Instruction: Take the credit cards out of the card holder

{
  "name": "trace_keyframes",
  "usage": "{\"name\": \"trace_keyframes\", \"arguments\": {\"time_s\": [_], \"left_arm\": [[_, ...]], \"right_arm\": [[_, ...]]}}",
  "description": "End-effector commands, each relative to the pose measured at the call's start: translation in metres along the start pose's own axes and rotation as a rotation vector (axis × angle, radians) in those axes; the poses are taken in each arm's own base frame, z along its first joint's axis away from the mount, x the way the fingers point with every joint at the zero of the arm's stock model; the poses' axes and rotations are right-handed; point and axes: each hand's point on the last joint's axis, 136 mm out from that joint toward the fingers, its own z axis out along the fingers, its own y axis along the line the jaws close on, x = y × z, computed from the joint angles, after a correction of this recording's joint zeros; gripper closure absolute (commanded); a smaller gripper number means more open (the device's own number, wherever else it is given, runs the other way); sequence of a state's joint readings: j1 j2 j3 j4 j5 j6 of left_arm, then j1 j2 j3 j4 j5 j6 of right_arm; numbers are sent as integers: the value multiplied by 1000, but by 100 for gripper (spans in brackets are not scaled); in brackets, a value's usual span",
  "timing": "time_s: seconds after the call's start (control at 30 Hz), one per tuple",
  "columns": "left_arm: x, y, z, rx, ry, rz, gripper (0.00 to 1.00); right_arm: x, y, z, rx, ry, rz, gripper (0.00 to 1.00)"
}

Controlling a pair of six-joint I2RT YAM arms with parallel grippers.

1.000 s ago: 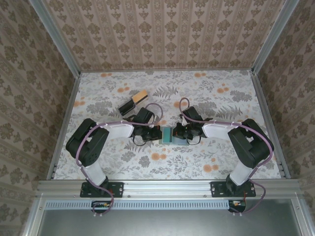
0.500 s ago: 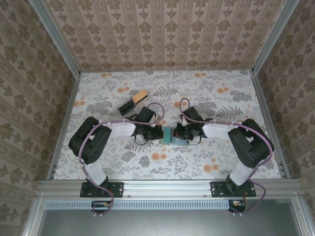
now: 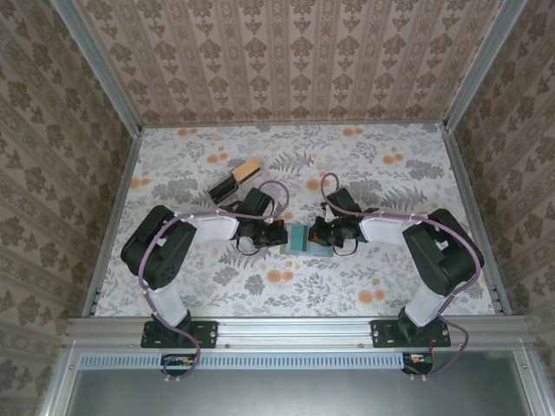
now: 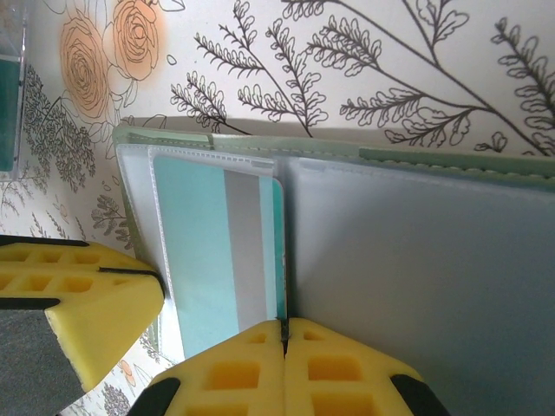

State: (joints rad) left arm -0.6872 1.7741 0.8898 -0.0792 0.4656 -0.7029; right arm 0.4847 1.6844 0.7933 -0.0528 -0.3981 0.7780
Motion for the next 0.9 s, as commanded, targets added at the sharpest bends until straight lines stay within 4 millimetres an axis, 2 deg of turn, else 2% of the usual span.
{"name": "trace_keyframes", "arguments": {"time_s": [0.0,0.23,0.4,0.5,0.63,0.87], "left_arm": [[19,33,7,-103,61,-65,100],[19,32,7,-100,59,-62,100],[16,27,5,-90,54,-57,100],[12,22,0,-83,44,-46,100],[5,12,-8,-73,24,-25,100],[-10,-21,-16,-3,-11,46,100]], "right_arm": [[7,-11,-8,32,20,10,100],[7,-17,-14,36,24,12,100],[6,-13,-11,9,27,18,93],[4,-10,-10,-5,26,18,94],[3,-8,-9,-12,24,19,100],[4,-6,-7,-21,31,18,100]]}}
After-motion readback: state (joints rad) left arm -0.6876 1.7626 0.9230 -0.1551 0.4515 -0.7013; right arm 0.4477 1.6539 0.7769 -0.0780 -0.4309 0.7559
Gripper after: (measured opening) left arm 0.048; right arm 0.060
